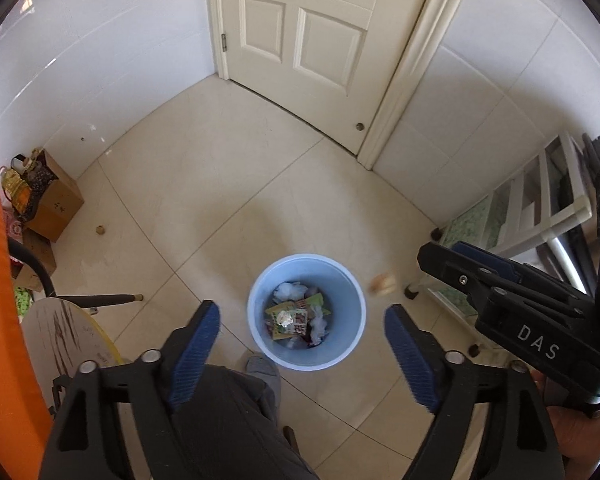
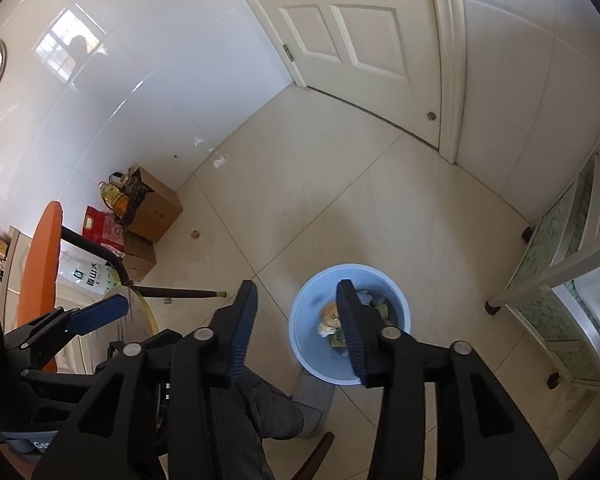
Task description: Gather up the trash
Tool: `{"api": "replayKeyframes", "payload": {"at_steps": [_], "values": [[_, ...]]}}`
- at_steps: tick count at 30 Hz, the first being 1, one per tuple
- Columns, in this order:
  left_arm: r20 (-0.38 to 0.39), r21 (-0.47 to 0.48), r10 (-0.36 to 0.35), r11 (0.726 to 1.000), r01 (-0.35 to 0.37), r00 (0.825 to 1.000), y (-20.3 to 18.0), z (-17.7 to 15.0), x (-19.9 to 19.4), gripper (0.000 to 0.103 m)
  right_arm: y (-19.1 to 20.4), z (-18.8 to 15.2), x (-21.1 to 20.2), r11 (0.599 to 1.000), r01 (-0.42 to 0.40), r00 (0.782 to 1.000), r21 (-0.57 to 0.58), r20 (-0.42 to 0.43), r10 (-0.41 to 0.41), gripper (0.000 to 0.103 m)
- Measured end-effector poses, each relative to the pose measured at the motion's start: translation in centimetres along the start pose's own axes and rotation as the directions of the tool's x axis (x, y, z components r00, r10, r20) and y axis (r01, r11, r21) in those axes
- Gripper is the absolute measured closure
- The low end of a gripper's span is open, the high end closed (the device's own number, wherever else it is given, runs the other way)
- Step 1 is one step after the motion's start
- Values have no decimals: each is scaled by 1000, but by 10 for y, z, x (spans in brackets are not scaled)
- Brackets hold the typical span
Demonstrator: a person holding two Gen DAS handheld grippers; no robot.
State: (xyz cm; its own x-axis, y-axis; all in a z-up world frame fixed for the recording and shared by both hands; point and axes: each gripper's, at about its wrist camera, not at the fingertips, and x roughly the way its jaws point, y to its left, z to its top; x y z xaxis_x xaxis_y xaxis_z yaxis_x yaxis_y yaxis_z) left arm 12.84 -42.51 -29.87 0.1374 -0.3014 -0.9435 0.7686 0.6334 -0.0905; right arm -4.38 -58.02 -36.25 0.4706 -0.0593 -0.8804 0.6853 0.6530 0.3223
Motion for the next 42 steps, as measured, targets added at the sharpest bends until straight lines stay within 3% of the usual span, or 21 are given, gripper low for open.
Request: {"api": "replayKeyframes", "payload": {"at_steps": [4, 6, 8, 19, 26, 30, 34, 39, 42], "values": [[19, -13, 34, 999, -34, 999, -7, -13, -7, 15, -3, 0, -1, 1000, 13, 1000, 17, 2, -13, 25], [38, -20, 46, 999, -45, 998, -14, -16, -10, 14, -5, 0, -4, 999, 30, 999, 29, 21, -30, 6], [58, -26, 60, 998, -59, 996, -15, -20, -18, 11, -6, 0, -12, 998, 45, 998, 46, 45, -47, 0], [193, -47, 81, 996, -73, 978, -6, -67, -85, 10, 31, -1, -51, 997, 71, 991, 3, 116, -71, 0], [301, -105, 114, 991, -85, 947, 21, -114, -149, 10, 82, -3, -91, 997, 42, 982, -63, 187, -30, 0], [370, -165, 150, 982, -94, 917, 38, -149, -192, 8, 125, -7, -118, 992, 17, 972, -127, 233, 13, 0], [454, -248, 218, 962, -112, 864, 60, -195, -249, 4, 174, -14, -146, 979, -9, 957, -205, 282, 68, 0], [535, -364, 339, 919, -151, 774, 78, -264, -318, 2, 246, -33, -183, 946, -40, 926, -322, 343, 156, 0], [564, -435, 427, 881, -186, 707, 85, -311, -357, 1, 288, -53, -203, 918, -38, 904, -396, 378, 200, 0]]}}
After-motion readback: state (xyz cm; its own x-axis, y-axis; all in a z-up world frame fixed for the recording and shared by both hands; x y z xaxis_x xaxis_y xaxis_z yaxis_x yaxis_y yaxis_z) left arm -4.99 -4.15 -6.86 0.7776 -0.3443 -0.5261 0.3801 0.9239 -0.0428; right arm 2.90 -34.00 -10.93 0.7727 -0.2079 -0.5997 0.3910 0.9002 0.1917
